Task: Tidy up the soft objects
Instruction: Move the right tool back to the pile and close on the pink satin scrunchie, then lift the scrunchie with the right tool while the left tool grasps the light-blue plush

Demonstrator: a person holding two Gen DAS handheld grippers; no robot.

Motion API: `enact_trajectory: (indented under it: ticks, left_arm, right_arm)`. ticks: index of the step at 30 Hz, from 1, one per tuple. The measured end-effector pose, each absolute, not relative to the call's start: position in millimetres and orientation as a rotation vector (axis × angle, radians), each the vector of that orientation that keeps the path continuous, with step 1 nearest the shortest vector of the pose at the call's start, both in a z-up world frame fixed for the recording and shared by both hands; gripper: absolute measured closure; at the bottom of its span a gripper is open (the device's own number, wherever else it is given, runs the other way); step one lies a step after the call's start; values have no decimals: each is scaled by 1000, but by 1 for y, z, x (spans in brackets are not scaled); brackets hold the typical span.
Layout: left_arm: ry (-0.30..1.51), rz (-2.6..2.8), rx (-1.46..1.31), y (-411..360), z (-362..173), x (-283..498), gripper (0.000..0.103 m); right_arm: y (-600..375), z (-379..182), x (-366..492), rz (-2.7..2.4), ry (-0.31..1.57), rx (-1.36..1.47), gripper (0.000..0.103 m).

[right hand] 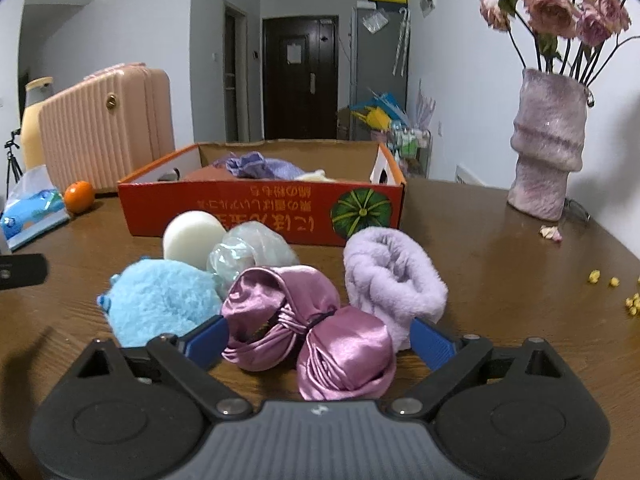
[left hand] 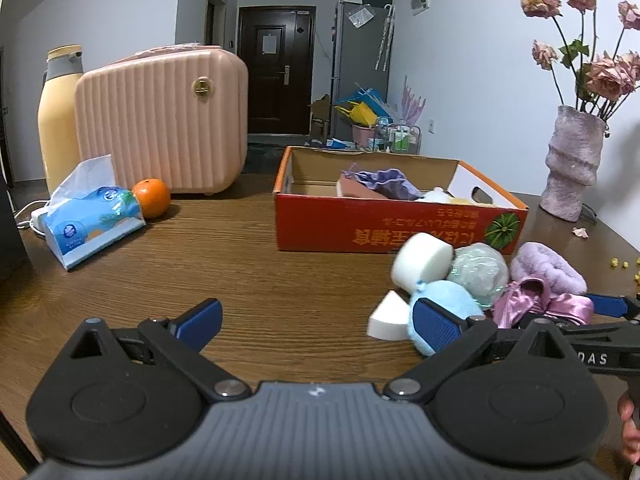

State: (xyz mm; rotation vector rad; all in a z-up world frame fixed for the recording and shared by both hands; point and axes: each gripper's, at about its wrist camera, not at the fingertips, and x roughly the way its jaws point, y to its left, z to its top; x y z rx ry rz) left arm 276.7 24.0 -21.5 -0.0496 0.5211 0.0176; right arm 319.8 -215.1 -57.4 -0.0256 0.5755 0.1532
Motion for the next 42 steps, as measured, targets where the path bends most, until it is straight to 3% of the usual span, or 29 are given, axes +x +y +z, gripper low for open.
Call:
enact_trajectory:
  ticks: [11, 15, 19, 42]
  left_arm:
    - [529, 44, -55, 56, -23, 279, 0]
    - [529, 44, -57, 57, -23, 279, 0]
    - [526, 43, -52, 55, -24, 278, 0]
    - [523, 25, 1, 24, -28, 284, 0]
  right_arm:
    - [-207, -71, 346, 134, 669, -31, 21]
    - [-205, -72, 345, 150, 665, -33, 56]
    - [-201, -72, 340, 165, 649, -55, 67]
    - [-215, -44, 318, 200, 517, -15, 70]
